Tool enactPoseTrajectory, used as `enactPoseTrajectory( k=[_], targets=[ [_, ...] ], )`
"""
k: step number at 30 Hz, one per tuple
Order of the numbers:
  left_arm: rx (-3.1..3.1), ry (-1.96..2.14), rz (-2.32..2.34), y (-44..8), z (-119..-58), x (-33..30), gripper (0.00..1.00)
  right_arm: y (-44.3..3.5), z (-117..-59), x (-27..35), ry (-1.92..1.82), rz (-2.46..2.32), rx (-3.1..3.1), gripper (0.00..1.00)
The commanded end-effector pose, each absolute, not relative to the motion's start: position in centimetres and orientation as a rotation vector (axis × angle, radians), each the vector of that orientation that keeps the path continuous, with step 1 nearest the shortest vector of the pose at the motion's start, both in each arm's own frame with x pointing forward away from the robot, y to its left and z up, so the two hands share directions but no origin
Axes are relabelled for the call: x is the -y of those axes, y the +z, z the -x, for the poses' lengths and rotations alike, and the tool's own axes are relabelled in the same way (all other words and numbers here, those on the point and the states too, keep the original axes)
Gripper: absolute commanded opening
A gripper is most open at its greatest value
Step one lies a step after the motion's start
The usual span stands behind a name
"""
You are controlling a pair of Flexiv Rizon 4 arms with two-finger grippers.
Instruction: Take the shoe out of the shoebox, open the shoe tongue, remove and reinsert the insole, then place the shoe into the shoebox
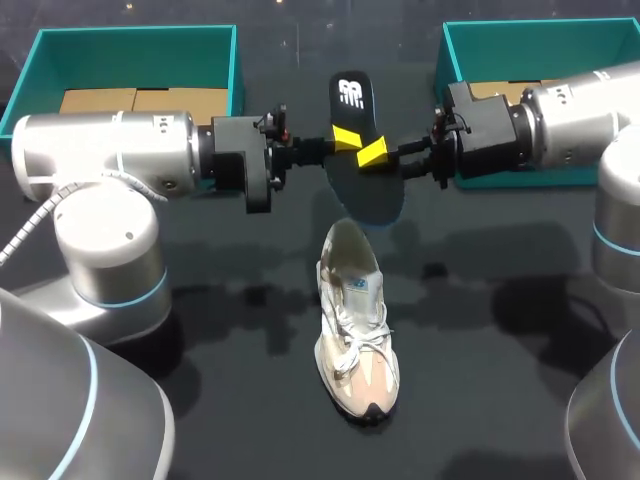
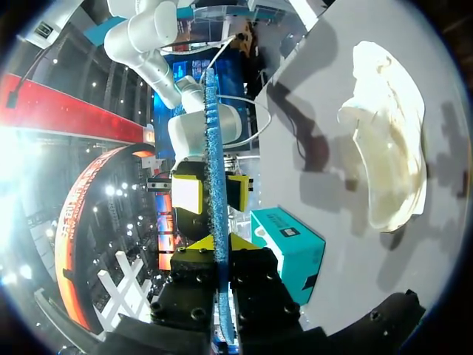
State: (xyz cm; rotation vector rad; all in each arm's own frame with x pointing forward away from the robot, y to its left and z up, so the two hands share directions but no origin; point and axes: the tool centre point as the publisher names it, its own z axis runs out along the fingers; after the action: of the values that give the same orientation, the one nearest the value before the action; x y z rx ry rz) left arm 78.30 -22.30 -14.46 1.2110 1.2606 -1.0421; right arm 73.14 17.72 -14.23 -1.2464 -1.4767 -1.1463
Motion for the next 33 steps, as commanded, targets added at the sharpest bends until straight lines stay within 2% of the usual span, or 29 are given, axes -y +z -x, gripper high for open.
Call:
enactPoseTrajectory(
  k=[1, 4, 5, 6, 7, 15, 16, 17, 33],
  targets=[
    [-1.257, -1.04, -1.209, -14.6, -78.1, 22.4, 0.0, -14.3, -73.2, -18.0, -1.142, 1.25, 1.476, 0.24],
    [-1.256, -1.041, -1.209, -14.6, -78.1, 22.4, 0.0, -14.4, -73.2, -18.0, -1.141, 1.249, 1.475, 0.2],
    [-1.256, -1.041, -1.209, -14.6, -78.1, 22.4, 0.0, -14.4, -73.2, -18.0, -1.14, 1.249, 1.475, 0.15],
    [-1.256, -1.04, -1.209, -14.6, -78.1, 22.4, 0.0, -14.4, -73.2, -18.0, -1.14, 1.25, 1.475, 0.05],
    [-1.256, -1.04, -1.209, -14.6, -78.1, 22.4, 0.0, -14.4, -73.2, -18.0, -1.141, 1.25, 1.475, 0.0],
    [-1.27, -1.027, -1.205, -14.7, -78.0, 22.4, 0.0, -14.5, -73.1, -17.9, -1.144, 1.245, 1.476, 0.0],
    [-1.28, -1.027, -1.2, -14.7, -78.0, 22.3, 0.43, -14.5, -73.1, -17.9, -1.147, 1.246, 1.476, 0.0],
    [-1.288, -1.027, -1.197, -14.7, -78.0, 22.1, 1.0, -14.5, -73.1, -17.8, -1.15, 1.249, 1.477, 0.0],
    [-1.694, -1.162, -1.214, -14.8, -75.0, 15.3, 1.0, -15.5, -73.6, -13.9, -1.226, 1.269, 1.503, 0.0]
  ],
)
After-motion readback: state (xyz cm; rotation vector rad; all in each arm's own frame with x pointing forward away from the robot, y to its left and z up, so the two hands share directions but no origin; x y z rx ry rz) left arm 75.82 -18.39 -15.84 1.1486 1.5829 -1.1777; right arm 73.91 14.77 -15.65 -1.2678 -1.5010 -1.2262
